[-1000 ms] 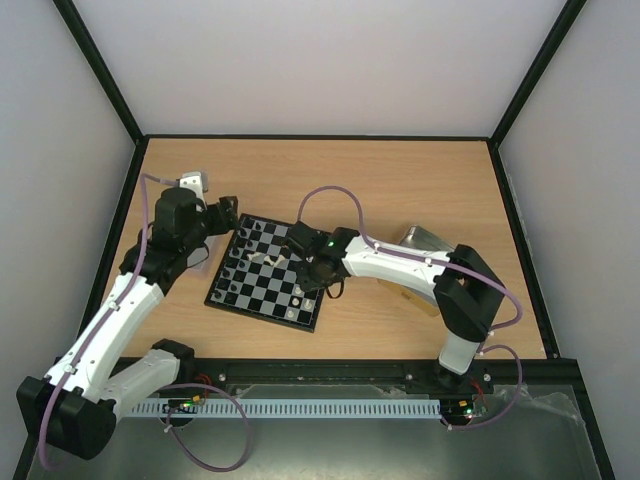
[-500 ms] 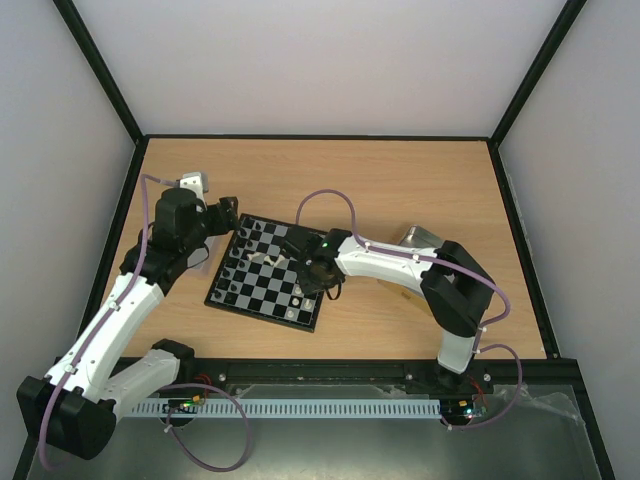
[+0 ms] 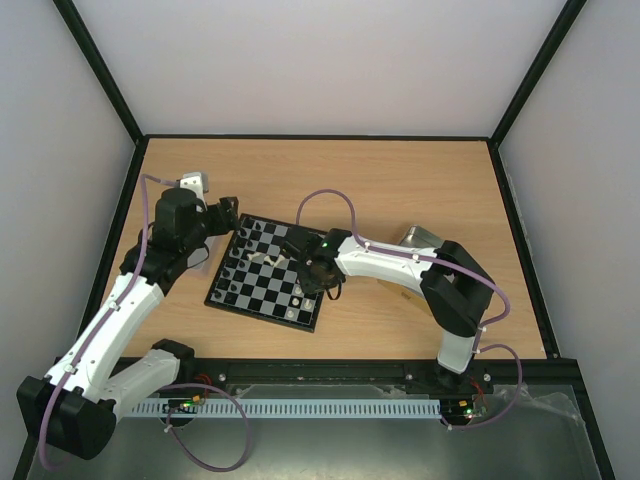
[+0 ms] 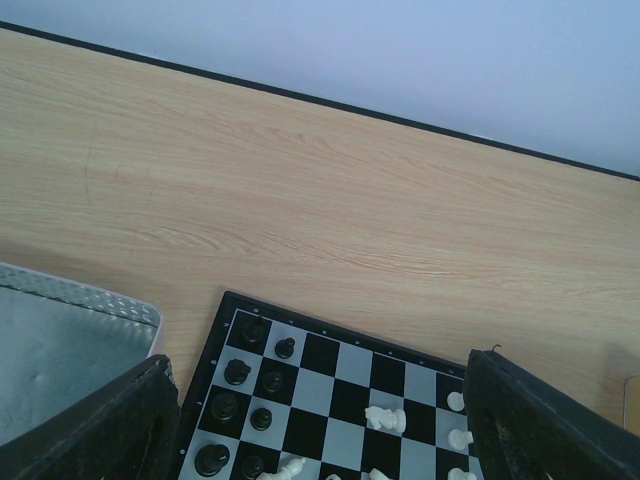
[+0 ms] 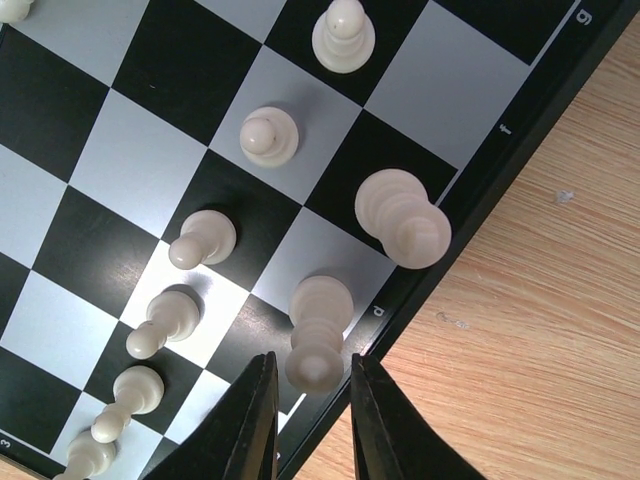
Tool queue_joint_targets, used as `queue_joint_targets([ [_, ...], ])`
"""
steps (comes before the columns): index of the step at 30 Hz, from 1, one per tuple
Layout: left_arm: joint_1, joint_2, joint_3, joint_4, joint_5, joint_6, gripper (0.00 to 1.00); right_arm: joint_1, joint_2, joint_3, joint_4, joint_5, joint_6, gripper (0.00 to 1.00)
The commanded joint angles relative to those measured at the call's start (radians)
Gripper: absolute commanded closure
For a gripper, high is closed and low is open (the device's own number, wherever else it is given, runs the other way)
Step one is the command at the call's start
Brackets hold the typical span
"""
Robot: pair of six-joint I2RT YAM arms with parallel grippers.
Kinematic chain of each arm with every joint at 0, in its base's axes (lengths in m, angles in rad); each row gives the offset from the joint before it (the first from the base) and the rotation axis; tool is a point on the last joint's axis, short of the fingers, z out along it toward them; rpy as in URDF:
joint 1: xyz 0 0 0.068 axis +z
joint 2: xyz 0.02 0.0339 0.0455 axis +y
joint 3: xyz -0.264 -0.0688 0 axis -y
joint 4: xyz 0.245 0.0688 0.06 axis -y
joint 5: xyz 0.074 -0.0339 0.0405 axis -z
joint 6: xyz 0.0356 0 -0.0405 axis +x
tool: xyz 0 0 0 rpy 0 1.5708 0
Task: Set up the chess pieces on the board
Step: Place the chess piece on the chessboard, then pick up the chess piece from the chessboard.
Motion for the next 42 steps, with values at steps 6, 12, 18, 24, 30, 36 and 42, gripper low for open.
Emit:
queue_joint_targets([
  [6, -0.003, -0.011, -0.013, 0.019, -0.002, 0.008, 0.21, -0.002, -0.041, 0.052, -0.021, 0.038, 0.017, 0.69],
  [12, -0.003, -0.01, -0.011, 0.017, -0.003, 0.002, 0.21, -0.004, -0.112, 0.073, 0.021, 0.102, 0.046, 0.61],
  [18, 0.003, -0.013, -0.005, 0.006, -0.043, -0.021, 0.21, -0.004, -0.079, 0.125, 0.133, 0.127, 0.022, 0.6],
  [24, 0.012, -0.013, 0.005, -0.019, -0.13, -0.061, 0.23, -0.003, 0.05, 0.224, 0.24, 0.078, -0.051, 0.61],
  [30, 0.021, -0.01, 0.012, -0.032, -0.178, -0.08, 0.29, -0.003, 0.187, 0.337, 0.303, 0.012, -0.065, 0.68],
  [36, 0.022, -0.006, 0.012, -0.029, -0.168, -0.078, 0.29, -0.004, 0.295, 0.429, 0.306, 0.036, -0.053, 0.73],
  [42, 0.022, -0.006, 0.01, -0.026, -0.158, -0.075, 0.29, -0.004, 0.366, 0.468, 0.277, 0.037, -0.055, 0.75],
])
